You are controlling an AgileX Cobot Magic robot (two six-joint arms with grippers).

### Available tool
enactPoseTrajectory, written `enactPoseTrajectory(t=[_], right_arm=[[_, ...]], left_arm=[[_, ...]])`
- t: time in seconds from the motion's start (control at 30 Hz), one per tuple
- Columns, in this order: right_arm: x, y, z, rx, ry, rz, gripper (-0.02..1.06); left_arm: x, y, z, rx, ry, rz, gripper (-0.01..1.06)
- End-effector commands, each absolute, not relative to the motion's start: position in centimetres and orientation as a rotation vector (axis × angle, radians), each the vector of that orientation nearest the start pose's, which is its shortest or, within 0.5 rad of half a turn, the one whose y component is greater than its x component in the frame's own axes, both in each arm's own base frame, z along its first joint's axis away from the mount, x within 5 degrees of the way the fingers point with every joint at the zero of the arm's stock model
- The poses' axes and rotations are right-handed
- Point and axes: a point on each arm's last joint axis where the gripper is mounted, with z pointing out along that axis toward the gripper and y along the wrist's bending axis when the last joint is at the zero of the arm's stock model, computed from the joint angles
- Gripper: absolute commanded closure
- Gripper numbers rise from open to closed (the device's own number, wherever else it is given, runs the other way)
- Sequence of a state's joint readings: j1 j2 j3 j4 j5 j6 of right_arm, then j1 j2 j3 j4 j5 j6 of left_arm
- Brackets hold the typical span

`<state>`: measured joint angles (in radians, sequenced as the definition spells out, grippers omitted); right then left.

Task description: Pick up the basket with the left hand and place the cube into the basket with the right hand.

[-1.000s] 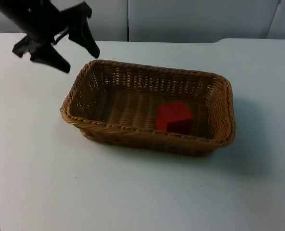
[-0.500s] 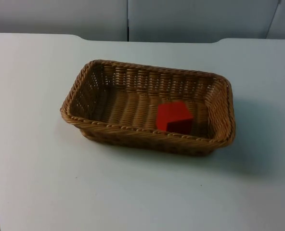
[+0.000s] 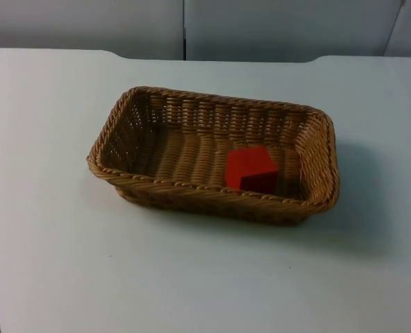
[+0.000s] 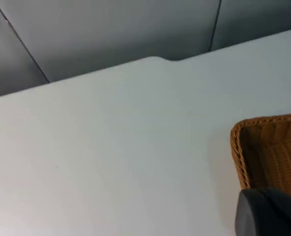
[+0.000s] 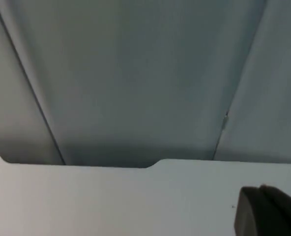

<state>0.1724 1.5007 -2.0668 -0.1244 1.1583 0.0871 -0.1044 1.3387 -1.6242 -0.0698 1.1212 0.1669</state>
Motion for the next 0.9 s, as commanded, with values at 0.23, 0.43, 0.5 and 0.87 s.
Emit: enactPoseTrajectory(t=[0.23, 0.43, 0.5, 0.87], right_arm=[[18.3, 1.3, 51.0, -0.002, 2.014, -0.075, 1.05], [11.7, 0.4, 44.3, 0.006, 1.937, -0.013, 1.05], [8.8, 0.3, 41.4, 0.008, 1.924, 0.043, 1.05], [-1.6, 0.0, 34.6, -0.174, 1.889, 0.155, 1.05]], left_arm=[[10.4, -1.6, 44.7, 0.258, 2.000, -0.049, 1.05], [4.5, -1.1, 41.0, 0.253, 2.013, -0.066, 1.05], [2.6, -1.0, 39.6, 0.238, 2.004, -0.090, 1.05], [-1.5, -1.0, 33.8, 0.263, 2.043, -0.146, 1.05]])
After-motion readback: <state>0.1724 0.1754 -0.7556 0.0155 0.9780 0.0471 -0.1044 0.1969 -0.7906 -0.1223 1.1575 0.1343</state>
